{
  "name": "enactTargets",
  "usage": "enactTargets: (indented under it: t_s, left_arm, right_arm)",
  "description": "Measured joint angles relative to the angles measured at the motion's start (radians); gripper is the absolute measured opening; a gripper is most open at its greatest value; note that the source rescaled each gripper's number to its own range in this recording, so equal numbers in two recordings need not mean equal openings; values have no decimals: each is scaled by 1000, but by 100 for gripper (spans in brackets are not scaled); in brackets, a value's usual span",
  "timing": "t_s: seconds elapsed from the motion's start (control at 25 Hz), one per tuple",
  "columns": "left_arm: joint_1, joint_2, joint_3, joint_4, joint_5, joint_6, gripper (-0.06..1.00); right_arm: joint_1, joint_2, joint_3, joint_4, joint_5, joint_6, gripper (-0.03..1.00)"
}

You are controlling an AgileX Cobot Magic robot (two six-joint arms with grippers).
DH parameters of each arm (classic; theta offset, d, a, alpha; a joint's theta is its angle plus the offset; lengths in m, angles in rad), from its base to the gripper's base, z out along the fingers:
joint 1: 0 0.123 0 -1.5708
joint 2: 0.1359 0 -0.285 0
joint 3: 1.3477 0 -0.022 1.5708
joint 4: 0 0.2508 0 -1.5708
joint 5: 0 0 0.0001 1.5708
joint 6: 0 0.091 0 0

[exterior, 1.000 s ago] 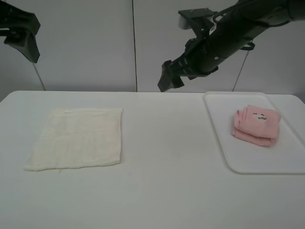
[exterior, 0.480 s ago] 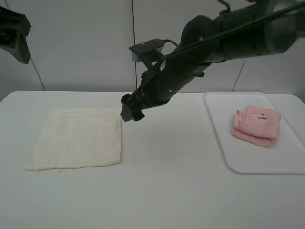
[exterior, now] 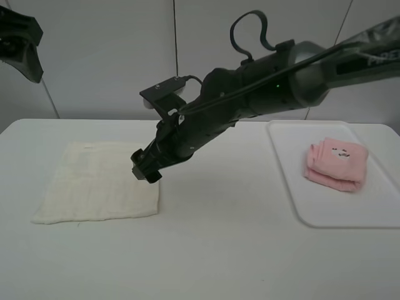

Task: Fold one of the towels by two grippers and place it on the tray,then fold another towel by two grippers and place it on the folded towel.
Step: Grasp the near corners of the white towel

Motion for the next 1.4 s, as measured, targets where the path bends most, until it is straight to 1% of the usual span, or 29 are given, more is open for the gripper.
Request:
enactTargets:
  t_s: [0.16,0.32,0.56,0.72,0.84,1.04,1.24,1.4]
  left_arm:
    - [0,0,0,1,-28,0,100]
    - [0,0,0,0,-33,0,100]
    - [0,0,0,-1,-14,0,100]
    - [0,0,2,-27,4,-1,100]
    - [0,0,20,-49,9,-2,100]
    - [0,0,75,-51,2,-4,100]
    - [0,0,79,-51,-11,-33,100]
    - [0,0,79,-51,-32,-36,100]
  right_arm:
    - [0,39,-26,12,-3,0,93]
    - [7,55,-70,32,-2,0,93]
    - [42,55,-96,33,-2,0,93]
    - [49,55,-96,33,-2,0,93]
    - [53,55,-96,33,-2,0,93]
    - [56,55,-96,33,-4,-1,93]
    - [56,60,-97,71,-55,-60,93]
    - [56,118,-138,107,-58,-93,93]
